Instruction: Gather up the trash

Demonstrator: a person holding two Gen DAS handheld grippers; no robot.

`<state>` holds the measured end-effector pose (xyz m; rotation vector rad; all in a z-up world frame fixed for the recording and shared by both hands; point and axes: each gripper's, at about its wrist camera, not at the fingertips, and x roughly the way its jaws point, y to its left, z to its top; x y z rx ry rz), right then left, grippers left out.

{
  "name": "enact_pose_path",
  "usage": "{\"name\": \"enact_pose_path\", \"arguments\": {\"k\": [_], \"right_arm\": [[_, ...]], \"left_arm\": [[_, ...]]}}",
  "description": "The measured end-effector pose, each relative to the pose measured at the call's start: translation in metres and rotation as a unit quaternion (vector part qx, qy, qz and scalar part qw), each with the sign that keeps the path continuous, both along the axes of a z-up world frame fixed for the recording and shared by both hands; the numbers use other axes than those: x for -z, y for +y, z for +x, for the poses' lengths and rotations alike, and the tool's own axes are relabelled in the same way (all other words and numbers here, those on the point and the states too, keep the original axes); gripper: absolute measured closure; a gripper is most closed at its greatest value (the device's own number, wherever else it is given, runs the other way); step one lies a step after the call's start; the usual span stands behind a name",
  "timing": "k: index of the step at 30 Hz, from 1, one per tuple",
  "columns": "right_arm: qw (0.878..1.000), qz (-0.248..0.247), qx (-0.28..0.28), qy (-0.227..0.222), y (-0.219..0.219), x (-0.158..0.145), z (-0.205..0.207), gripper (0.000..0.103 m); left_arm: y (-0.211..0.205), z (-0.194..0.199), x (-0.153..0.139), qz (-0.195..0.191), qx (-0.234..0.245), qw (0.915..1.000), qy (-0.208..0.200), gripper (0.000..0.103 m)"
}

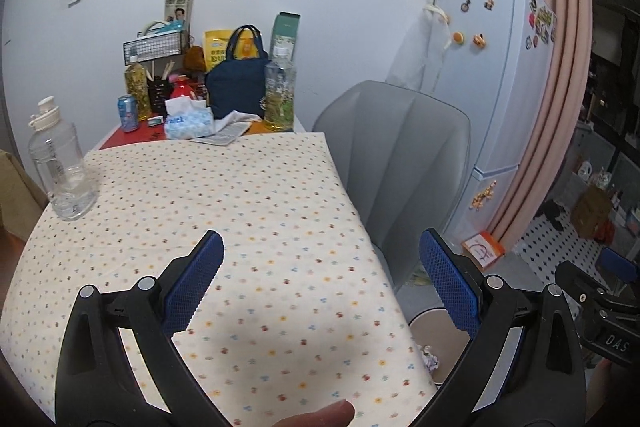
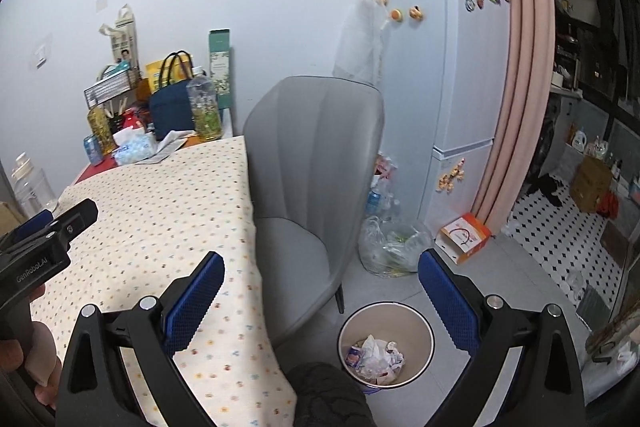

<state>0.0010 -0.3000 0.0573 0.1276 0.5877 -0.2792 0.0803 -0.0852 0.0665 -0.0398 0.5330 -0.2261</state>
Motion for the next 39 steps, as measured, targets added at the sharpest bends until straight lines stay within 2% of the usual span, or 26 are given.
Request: {"name": "enact_pose_path", "arguments": {"k": [15,39], "right_arm": [[1.0,-0.014,-0.015,-0.011,0.033,-0.015,-0.006,0.008],[0.999,-0.022,-0.016,-0.022,0.032,-0.015,-0.014,0.008]], "left_arm": [[0.031,-0.011,-0.002,0.016,-0.022,0.9996,-0.01,0.006],[0.032,-0.019,0.001,0.021,-0.031,0.9993,-0.009,0.006]]}}
